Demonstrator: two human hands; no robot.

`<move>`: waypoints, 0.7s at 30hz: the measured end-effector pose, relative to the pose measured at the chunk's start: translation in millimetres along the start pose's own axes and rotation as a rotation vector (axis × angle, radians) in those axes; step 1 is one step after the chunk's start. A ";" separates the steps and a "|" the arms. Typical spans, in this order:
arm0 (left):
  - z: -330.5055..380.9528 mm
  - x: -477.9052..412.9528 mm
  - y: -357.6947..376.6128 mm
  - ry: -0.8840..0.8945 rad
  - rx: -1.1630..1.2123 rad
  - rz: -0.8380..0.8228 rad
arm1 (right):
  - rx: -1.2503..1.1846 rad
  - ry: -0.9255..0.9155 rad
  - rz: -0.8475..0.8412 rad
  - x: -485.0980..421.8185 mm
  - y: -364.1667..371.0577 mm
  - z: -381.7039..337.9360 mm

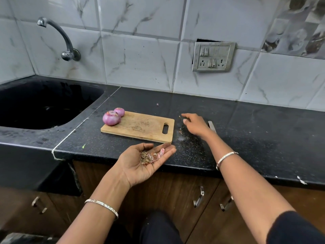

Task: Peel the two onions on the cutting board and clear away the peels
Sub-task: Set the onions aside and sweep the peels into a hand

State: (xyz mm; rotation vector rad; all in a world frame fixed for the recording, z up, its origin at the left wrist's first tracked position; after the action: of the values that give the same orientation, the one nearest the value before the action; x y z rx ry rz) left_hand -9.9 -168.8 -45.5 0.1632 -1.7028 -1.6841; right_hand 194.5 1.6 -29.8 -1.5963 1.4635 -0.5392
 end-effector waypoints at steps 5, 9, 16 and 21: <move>3.2 -1.4 -0.7 0.008 0.005 0.013 | 0.133 -0.047 -0.138 -32.4 19.3 3.1; 10.3 -2.8 -3.5 0.016 0.015 0.020 | 0.231 -0.121 -0.277 -34.0 29.9 1.9; 4.9 -6.6 -11.1 0.001 0.014 0.016 | 0.208 -0.240 -0.288 34.1 20.0 -6.6; -8.5 -8.2 -20.2 -0.039 0.015 0.026 | 0.194 -0.401 -0.316 102.0 26.2 -38.1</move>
State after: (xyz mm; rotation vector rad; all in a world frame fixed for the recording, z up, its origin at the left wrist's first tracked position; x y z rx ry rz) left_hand -7.0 -173.9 -68.2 0.1164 -1.7395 -1.6656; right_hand 170.9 -104.8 -55.8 -1.6718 0.8441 -0.4865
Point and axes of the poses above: each hand's wrist, its own x-axis away from the middle knuckle, its own y-axis out of the palm, z = x × y, the point moved 4 cm from there along -x, towards the middle knuckle, and after that the axes turned 13 degrees about -y, right-handed, at the moved point
